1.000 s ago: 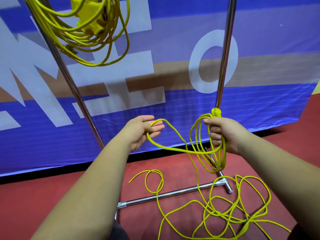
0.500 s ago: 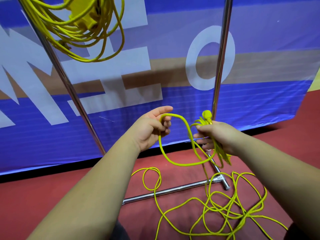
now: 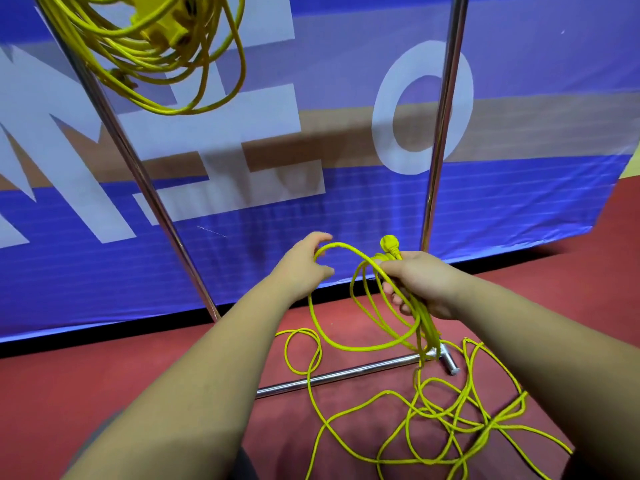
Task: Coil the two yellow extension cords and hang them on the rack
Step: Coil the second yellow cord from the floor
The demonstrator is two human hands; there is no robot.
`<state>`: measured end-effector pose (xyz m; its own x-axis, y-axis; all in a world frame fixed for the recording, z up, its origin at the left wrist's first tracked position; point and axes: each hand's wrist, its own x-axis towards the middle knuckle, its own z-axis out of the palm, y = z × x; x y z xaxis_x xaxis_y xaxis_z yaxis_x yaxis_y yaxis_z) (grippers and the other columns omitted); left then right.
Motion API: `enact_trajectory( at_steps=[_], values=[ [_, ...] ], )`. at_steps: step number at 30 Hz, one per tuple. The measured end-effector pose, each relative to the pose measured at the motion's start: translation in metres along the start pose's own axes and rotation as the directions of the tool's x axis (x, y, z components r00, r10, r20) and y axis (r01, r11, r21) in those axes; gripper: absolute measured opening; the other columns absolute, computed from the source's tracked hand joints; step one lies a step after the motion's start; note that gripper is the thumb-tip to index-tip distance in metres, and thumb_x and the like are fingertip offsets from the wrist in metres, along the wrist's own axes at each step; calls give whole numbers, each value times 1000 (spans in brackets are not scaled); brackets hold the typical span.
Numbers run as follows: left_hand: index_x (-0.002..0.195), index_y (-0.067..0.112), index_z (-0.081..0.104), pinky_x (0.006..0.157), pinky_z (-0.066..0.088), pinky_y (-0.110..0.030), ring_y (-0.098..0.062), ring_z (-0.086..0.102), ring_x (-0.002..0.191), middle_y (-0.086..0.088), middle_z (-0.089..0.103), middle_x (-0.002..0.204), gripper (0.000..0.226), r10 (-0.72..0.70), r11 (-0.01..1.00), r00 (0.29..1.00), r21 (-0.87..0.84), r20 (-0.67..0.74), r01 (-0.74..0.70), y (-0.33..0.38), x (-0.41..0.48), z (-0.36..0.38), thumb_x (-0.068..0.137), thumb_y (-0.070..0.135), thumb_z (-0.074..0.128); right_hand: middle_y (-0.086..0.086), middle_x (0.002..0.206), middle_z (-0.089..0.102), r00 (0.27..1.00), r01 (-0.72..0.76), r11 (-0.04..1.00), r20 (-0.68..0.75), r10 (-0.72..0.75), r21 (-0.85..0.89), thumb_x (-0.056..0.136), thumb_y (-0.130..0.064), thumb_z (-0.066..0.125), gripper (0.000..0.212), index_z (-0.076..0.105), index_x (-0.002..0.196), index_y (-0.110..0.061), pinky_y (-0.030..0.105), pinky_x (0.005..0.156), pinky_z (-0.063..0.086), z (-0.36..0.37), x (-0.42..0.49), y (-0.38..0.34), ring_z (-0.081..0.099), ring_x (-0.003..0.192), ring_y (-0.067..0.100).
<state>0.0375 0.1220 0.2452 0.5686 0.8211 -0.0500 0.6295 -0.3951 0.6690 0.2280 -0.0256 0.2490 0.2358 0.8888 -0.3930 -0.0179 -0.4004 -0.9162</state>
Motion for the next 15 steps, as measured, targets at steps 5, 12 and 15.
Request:
enact_trajectory(
  at_steps=[5,12,15],
  values=[
    [141,42,54,99,49,-37,-13,54,123,9,59,128,57,402,872,908,255,116,-419,28,-5,15,90,34,78,7,69,62,1000,17,999,-3,-17,39,107,-38,62,23,63,106,-15,27,48,42,-3,5,-1,51,52,18],
    [105,25,74,81,50,-41,-23,61,93,3,63,92,15,390,876,911,359,-133,-322,38,6,11,103,31,60,16,82,72,991,35,986,123,-56,165,106,-42,61,37,64,103,-5,35,64,63,-1,0,-9,75,71,27],
    [99,25,76,82,50,-36,-18,61,90,4,68,90,13,310,947,917,170,-252,-274,34,12,2,99,29,64,10,81,66,972,111,983,188,-138,146,108,-38,58,35,64,91,-8,47,90,58,-4,-2,-13,76,88,32]
  ],
)
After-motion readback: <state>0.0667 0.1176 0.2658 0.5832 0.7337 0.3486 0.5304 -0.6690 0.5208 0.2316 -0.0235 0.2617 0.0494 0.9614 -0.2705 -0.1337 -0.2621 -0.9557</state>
